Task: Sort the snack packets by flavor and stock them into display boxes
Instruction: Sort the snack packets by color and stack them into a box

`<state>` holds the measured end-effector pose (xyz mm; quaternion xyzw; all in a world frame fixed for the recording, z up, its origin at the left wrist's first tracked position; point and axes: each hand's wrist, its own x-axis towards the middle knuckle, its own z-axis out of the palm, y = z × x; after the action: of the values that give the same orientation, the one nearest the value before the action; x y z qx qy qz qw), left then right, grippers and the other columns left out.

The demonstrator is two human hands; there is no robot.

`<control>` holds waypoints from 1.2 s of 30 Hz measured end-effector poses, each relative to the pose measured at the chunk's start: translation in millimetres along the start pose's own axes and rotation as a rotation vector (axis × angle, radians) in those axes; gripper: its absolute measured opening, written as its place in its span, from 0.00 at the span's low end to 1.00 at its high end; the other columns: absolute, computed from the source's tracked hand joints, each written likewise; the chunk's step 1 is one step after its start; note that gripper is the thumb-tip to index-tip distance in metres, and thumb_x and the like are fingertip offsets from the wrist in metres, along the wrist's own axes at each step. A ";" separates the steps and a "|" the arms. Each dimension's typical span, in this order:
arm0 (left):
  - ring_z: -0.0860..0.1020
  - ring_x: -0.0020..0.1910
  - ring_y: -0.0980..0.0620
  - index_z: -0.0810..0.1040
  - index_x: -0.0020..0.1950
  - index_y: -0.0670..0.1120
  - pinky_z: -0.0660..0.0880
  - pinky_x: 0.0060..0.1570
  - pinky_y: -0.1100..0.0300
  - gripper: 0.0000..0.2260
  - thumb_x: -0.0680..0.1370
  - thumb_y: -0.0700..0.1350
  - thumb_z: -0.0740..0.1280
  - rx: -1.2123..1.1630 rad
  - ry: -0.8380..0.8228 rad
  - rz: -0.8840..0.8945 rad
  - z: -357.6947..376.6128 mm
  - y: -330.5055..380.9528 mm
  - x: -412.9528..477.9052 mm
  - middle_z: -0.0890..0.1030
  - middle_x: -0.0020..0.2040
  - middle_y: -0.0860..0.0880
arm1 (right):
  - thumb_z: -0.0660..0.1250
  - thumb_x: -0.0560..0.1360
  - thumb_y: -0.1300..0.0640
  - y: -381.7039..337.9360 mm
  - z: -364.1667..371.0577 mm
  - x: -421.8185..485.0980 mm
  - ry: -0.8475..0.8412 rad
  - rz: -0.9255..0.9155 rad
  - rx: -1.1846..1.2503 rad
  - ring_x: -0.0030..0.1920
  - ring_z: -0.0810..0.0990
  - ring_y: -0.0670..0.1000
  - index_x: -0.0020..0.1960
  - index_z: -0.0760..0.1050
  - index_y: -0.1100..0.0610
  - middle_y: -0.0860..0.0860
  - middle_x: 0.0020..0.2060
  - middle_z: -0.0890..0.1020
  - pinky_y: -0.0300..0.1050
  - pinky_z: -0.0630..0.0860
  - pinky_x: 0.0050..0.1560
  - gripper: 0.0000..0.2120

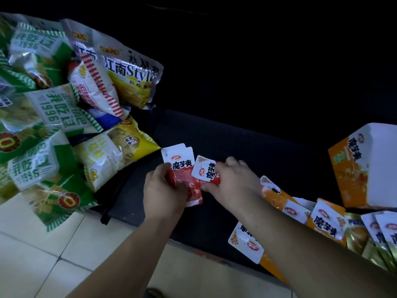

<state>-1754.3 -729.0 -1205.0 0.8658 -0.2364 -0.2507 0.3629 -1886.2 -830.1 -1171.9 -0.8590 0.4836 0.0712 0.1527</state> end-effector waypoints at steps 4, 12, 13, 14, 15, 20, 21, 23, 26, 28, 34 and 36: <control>0.84 0.48 0.53 0.78 0.57 0.55 0.83 0.50 0.47 0.21 0.65 0.46 0.74 -0.158 -0.035 -0.178 2.1 12.5 10.6 0.85 0.47 0.55 | 0.64 0.78 0.35 -1.6 -2.9 -0.9 -0.027 0.008 0.020 0.65 0.70 0.53 0.70 0.76 0.46 0.49 0.61 0.72 0.50 0.74 0.61 0.25; 0.83 0.49 0.54 0.78 0.56 0.58 0.82 0.52 0.48 0.14 0.72 0.48 0.71 -0.137 -0.117 -0.090 5.9 20.5 -5.5 0.84 0.50 0.56 | 0.56 0.76 0.45 10.2 -19.3 4.5 -0.201 0.014 0.178 0.65 0.64 0.48 0.76 0.67 0.39 0.42 0.59 0.67 0.49 0.70 0.63 0.28; 0.83 0.49 0.58 0.78 0.59 0.58 0.82 0.52 0.51 0.14 0.75 0.46 0.70 -0.185 -0.125 -0.045 6.3 21.6 -11.6 0.84 0.50 0.57 | 0.56 0.76 0.45 10.3 -18.7 5.0 -0.218 0.008 0.164 0.64 0.64 0.49 0.78 0.64 0.39 0.42 0.58 0.66 0.49 0.70 0.63 0.29; 0.83 0.49 0.61 0.78 0.62 0.59 0.81 0.53 0.54 0.15 0.79 0.43 0.69 -0.249 -0.135 -0.018 6.2 24.5 -16.9 0.85 0.49 0.59 | 0.56 0.75 0.45 10.5 -17.6 4.9 -0.230 0.001 0.136 0.64 0.63 0.50 0.79 0.61 0.39 0.43 0.59 0.65 0.50 0.70 0.62 0.31; 0.83 0.49 0.63 0.78 0.64 0.60 0.80 0.52 0.58 0.16 0.81 0.42 0.66 -0.316 -0.153 -0.013 6.1 28.5 -20.9 0.85 0.50 0.60 | 0.56 0.76 0.44 10.5 -15.7 4.4 -0.239 -0.005 0.108 0.64 0.62 0.51 0.80 0.58 0.39 0.44 0.60 0.64 0.50 0.70 0.63 0.32; 0.84 0.53 0.60 0.75 0.70 0.60 0.80 0.48 0.67 0.22 0.84 0.36 0.62 -0.454 -0.261 0.049 6.3 30.1 -33.6 0.86 0.54 0.59 | 0.51 0.82 0.43 8.0 -4.7 0.1 -0.223 -0.042 0.222 0.64 0.62 0.51 0.81 0.45 0.36 0.44 0.59 0.64 0.52 0.69 0.66 0.30; 0.84 0.54 0.60 0.75 0.71 0.58 0.80 0.50 0.66 0.23 0.83 0.35 0.64 -0.487 -0.241 0.065 6.2 28.0 -35.2 0.86 0.55 0.58 | 0.50 0.83 0.41 8.2 -3.1 -2.7 -0.201 -0.056 0.248 0.64 0.62 0.50 0.81 0.44 0.34 0.43 0.58 0.64 0.52 0.69 0.66 0.29; 0.84 0.57 0.58 0.72 0.74 0.55 0.81 0.57 0.60 0.24 0.82 0.34 0.67 -0.520 -0.201 0.087 7.3 22.7 -36.6 0.86 0.58 0.56 | 0.50 0.83 0.38 10.3 0.4 -10.1 -0.176 -0.080 0.276 0.64 0.63 0.48 0.81 0.46 0.33 0.42 0.57 0.66 0.51 0.69 0.66 0.27; 0.83 0.60 0.57 0.70 0.77 0.54 0.81 0.62 0.53 0.26 0.82 0.35 0.68 -0.554 -0.173 0.080 7.8 19.0 -38.3 0.85 0.61 0.55 | 0.51 0.83 0.39 14.4 1.7 -17.9 -0.184 -0.076 0.465 0.62 0.64 0.44 0.79 0.57 0.32 0.38 0.54 0.68 0.47 0.67 0.65 0.24; 0.82 0.62 0.58 0.69 0.78 0.55 0.80 0.64 0.52 0.25 0.83 0.37 0.66 -0.576 -0.188 0.067 8.9 18.6 -42.6 0.84 0.62 0.56 | 0.54 0.83 0.44 15.8 -0.4 -16.9 -0.224 -0.040 0.593 0.62 0.64 0.43 0.76 0.65 0.32 0.38 0.52 0.70 0.43 0.64 0.63 0.21; 0.81 0.60 0.65 0.69 0.75 0.60 0.80 0.59 0.63 0.18 0.85 0.49 0.63 -0.634 -0.241 0.008 11.2 24.8 -52.8 0.82 0.63 0.60 | 0.58 0.84 0.49 12.1 4.3 -20.1 -0.172 -0.112 0.562 0.61 0.68 0.44 0.73 0.68 0.29 0.39 0.51 0.71 0.42 0.67 0.65 0.21; 0.81 0.60 0.63 0.72 0.74 0.60 0.79 0.62 0.60 0.18 0.85 0.49 0.64 -0.639 -0.256 0.001 9.0 28.0 -52.2 0.83 0.62 0.60 | 0.60 0.83 0.47 11.4 8.2 -21.6 -0.142 -0.145 0.538 0.59 0.69 0.43 0.73 0.67 0.29 0.39 0.52 0.70 0.41 0.70 0.61 0.20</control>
<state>-1805.9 -720.2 -1175.9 0.6697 -0.1899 -0.4186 0.5832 -1906.9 -815.5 -1176.1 -0.8129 0.4102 -0.0106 0.4133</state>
